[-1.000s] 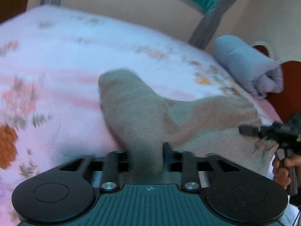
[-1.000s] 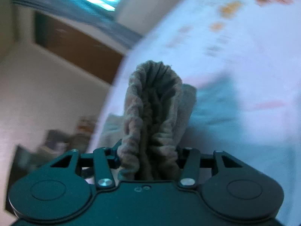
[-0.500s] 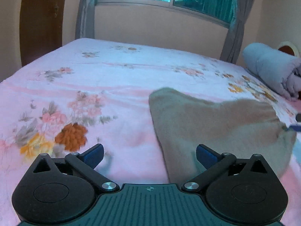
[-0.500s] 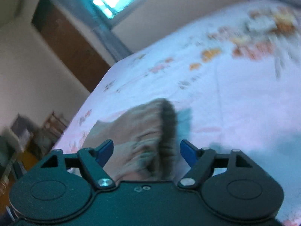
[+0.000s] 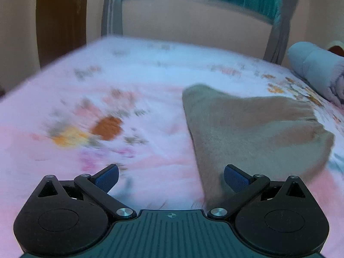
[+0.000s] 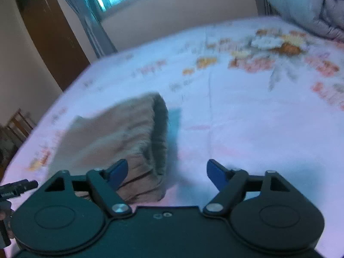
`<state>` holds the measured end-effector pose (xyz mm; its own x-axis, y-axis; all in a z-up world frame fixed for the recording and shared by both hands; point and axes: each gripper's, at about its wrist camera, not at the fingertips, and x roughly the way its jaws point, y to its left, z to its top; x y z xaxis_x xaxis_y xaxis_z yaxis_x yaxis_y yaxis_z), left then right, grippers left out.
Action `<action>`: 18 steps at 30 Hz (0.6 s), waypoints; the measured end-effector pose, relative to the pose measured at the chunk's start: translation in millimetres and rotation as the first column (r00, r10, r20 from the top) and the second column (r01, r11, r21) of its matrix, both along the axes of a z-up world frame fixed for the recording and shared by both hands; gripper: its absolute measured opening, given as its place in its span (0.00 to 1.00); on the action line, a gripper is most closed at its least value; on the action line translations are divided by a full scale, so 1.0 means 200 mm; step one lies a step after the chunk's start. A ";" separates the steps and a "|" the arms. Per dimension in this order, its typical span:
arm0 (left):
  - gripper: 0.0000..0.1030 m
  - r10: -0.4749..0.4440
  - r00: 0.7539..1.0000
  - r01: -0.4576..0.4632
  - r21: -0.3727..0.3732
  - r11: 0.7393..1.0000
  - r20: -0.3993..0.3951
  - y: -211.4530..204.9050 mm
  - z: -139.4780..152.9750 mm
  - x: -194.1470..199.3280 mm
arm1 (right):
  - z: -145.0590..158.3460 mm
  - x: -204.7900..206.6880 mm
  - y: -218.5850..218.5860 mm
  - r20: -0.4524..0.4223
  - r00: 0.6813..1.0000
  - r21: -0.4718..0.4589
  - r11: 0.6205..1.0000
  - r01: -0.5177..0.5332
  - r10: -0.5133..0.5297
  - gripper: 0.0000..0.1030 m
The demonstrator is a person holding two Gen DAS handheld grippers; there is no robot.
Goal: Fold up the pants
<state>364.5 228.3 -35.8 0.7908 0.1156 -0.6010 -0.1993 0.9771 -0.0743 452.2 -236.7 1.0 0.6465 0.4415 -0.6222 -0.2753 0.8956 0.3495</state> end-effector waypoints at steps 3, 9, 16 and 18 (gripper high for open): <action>1.00 0.030 0.998 -0.030 -0.005 1.000 0.051 -0.01 0.05 -0.29 | 0.12 -0.23 -0.12 0.084 0.996 0.063 0.998 -0.013 0.008 0.78; 1.00 0.111 0.982 -0.106 -0.040 0.994 0.150 -0.15 0.11 -0.83 | 0.26 -0.87 -0.14 0.329 0.944 -0.008 1.000 0.017 -0.013 0.79; 1.00 0.059 0.975 -0.062 0.006 0.998 0.214 -0.49 0.14 -1.24 | 0.23 -1.44 -0.05 0.459 0.888 -0.052 0.999 -0.001 0.025 0.94; 1.00 0.020 0.974 -0.033 0.056 0.998 0.226 -0.60 0.14 -1.32 | 0.22 -1.54 -0.04 0.457 0.889 -0.055 0.998 -0.010 0.034 0.94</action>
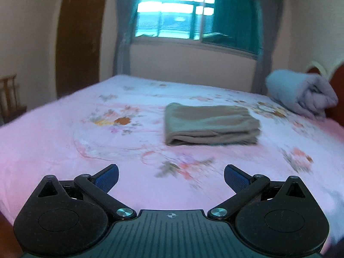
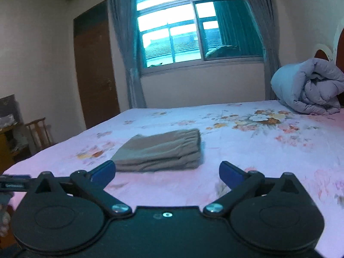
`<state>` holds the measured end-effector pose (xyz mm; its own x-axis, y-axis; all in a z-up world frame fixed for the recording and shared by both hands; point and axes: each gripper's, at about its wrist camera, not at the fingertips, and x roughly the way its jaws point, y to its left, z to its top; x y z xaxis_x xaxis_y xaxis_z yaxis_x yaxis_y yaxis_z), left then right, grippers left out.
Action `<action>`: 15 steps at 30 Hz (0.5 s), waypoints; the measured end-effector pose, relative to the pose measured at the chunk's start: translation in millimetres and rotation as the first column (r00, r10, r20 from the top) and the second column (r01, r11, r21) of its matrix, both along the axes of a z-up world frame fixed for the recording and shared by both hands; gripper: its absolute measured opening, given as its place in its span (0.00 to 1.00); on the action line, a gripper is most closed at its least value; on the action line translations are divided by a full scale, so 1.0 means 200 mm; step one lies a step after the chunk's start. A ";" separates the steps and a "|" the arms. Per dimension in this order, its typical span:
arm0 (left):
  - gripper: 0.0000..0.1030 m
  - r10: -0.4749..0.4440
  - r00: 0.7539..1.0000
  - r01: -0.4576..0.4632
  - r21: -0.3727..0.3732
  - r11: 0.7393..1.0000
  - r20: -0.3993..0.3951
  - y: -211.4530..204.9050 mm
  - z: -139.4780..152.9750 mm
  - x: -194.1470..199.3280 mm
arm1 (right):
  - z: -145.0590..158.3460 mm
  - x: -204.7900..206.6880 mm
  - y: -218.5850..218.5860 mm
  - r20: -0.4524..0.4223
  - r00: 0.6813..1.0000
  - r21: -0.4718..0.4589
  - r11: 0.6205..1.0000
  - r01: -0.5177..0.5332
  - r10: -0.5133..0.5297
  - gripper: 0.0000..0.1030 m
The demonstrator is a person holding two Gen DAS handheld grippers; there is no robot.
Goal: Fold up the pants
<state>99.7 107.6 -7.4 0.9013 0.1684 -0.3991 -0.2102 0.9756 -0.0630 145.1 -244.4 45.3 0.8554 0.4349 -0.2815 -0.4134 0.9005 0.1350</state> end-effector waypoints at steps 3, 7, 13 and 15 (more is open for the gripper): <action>1.00 -0.030 0.999 0.029 0.027 0.999 0.016 -0.13 0.02 -0.10 | 0.01 -0.14 0.01 0.011 1.000 -0.025 0.999 0.024 -0.024 0.94; 1.00 -0.044 0.998 0.044 0.004 0.999 0.036 -0.23 0.04 -0.25 | -0.03 -0.27 0.01 0.035 0.999 -0.066 0.998 0.016 -0.014 0.94; 1.00 -0.062 0.995 0.063 -0.014 0.998 0.080 -0.29 0.04 -0.41 | -0.09 -0.41 0.02 0.047 0.999 -0.091 0.996 0.022 -0.018 0.94; 1.00 -0.069 0.993 0.069 -0.002 0.998 0.092 -0.31 0.03 -0.44 | -0.08 -0.41 0.03 0.058 0.998 -0.095 0.995 0.023 -0.017 0.94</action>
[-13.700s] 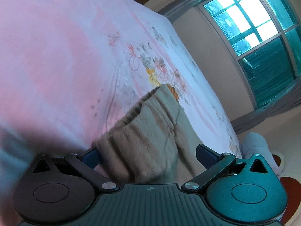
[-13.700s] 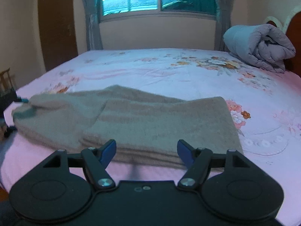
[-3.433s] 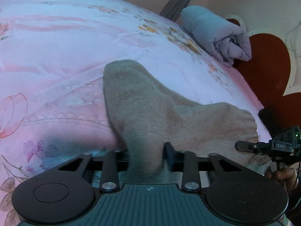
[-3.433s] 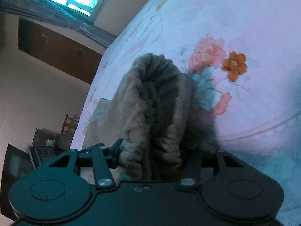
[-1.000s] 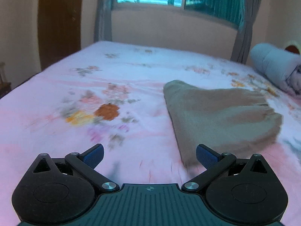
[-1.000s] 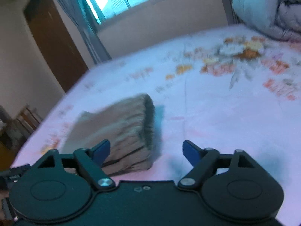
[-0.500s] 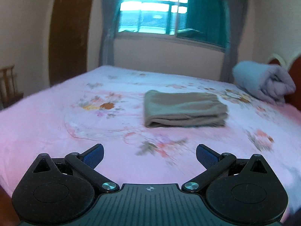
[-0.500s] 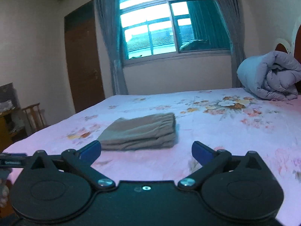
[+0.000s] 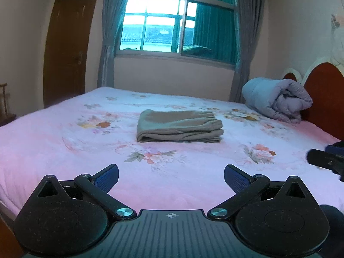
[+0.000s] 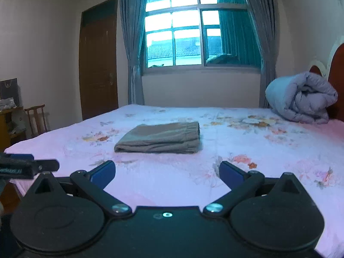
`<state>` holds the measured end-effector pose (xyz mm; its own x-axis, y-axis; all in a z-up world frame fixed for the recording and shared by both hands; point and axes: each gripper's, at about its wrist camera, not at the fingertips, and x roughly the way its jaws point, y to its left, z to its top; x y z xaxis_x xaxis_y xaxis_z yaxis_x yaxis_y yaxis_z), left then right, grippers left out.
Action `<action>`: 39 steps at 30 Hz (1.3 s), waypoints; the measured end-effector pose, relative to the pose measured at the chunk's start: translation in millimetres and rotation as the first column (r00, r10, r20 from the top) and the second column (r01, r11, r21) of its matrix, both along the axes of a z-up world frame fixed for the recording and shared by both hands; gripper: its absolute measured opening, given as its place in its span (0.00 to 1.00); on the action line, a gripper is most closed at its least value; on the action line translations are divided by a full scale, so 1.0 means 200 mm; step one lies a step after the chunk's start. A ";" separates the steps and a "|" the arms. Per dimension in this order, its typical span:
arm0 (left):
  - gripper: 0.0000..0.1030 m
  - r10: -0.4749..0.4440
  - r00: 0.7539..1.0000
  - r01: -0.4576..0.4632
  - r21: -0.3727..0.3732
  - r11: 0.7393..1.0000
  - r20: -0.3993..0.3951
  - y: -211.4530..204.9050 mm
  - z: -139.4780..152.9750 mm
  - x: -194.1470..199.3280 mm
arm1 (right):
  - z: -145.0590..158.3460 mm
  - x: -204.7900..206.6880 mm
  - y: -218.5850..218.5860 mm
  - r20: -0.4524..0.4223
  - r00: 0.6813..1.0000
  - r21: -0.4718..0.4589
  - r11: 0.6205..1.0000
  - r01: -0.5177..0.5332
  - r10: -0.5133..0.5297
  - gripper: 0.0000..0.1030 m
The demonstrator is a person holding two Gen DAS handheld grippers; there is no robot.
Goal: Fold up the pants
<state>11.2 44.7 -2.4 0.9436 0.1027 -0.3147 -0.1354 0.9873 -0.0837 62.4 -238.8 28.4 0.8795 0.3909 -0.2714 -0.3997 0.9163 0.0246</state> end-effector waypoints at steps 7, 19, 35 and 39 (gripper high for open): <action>1.00 0.000 1.000 0.000 0.007 1.000 -0.027 -0.01 -0.02 0.04 | -0.06 0.05 0.07 -0.087 0.996 -0.030 0.999 -0.011 0.009 0.94; 1.00 -0.021 0.999 0.021 0.019 1.000 -0.024 -0.03 -0.02 0.04 | -0.07 0.04 0.06 -0.102 0.995 -0.023 1.000 -0.008 0.006 0.94; 1.00 -0.028 0.999 0.029 0.024 0.999 -0.029 -0.03 -0.01 0.05 | -0.07 0.04 0.05 -0.110 0.994 -0.023 1.000 -0.008 0.006 0.94; 1.00 -0.029 0.999 0.030 0.025 0.999 -0.030 -0.03 -0.02 0.05 | -0.07 0.04 0.05 -0.112 0.994 -0.024 1.000 -0.007 0.005 0.94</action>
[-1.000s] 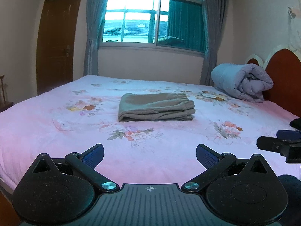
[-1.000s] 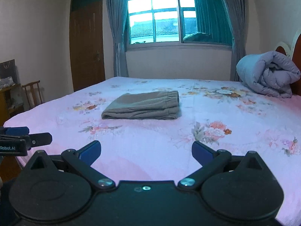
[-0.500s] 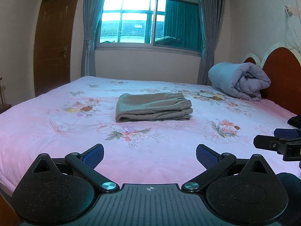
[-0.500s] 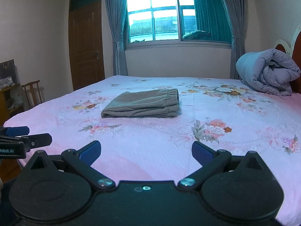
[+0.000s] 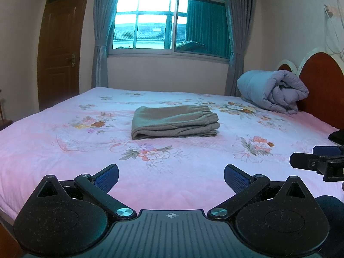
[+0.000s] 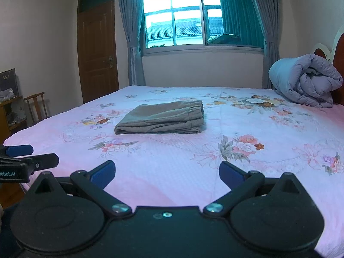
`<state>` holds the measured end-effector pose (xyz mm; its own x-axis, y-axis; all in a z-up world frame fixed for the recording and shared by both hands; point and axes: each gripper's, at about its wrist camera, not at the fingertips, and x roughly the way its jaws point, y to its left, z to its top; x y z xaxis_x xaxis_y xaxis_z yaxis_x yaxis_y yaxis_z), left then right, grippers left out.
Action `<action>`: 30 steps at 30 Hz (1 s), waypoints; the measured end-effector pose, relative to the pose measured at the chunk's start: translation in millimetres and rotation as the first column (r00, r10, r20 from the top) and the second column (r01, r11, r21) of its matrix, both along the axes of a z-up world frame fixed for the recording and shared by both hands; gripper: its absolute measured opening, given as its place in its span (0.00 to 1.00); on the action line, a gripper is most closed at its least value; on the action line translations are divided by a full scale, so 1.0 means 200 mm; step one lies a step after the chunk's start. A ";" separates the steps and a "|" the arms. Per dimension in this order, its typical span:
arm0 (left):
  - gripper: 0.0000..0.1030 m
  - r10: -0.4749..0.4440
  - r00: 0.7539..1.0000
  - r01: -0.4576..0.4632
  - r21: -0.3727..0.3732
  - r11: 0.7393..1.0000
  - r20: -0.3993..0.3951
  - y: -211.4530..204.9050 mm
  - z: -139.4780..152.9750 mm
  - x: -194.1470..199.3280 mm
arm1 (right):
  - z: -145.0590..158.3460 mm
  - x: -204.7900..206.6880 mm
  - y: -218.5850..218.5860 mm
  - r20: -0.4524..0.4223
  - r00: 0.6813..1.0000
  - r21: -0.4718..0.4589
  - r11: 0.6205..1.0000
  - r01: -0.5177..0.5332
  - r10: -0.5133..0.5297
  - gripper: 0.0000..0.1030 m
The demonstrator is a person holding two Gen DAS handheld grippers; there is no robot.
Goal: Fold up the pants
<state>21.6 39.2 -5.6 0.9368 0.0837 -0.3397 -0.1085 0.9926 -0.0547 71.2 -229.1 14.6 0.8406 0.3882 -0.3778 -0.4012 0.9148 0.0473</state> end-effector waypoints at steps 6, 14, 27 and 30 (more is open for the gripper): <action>1.00 -0.004 1.000 0.004 0.001 1.000 -0.002 0.00 0.00 0.00 | 0.00 0.00 0.00 -0.002 1.000 -0.002 1.000 0.001 -0.001 0.94; 1.00 -0.003 1.000 0.003 0.001 1.000 -0.001 0.00 0.00 0.00 | 0.00 0.00 0.00 -0.004 1.000 -0.004 1.000 0.001 -0.001 0.94; 1.00 -0.008 1.000 0.008 0.003 1.000 0.003 0.00 0.00 0.00 | 0.00 0.00 -0.01 -0.005 1.000 -0.004 1.000 0.001 -0.001 0.94; 1.00 -0.009 1.000 0.009 0.005 1.000 0.004 -0.01 0.00 0.00 | 0.00 0.00 -0.01 -0.005 1.000 -0.004 1.000 0.000 0.000 0.94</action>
<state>22.2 38.0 -5.9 0.9388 0.0773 -0.3356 -0.0998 0.9937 -0.0501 70.9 -230.4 14.7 0.8389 0.3864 -0.3833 -0.4007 0.9151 0.0456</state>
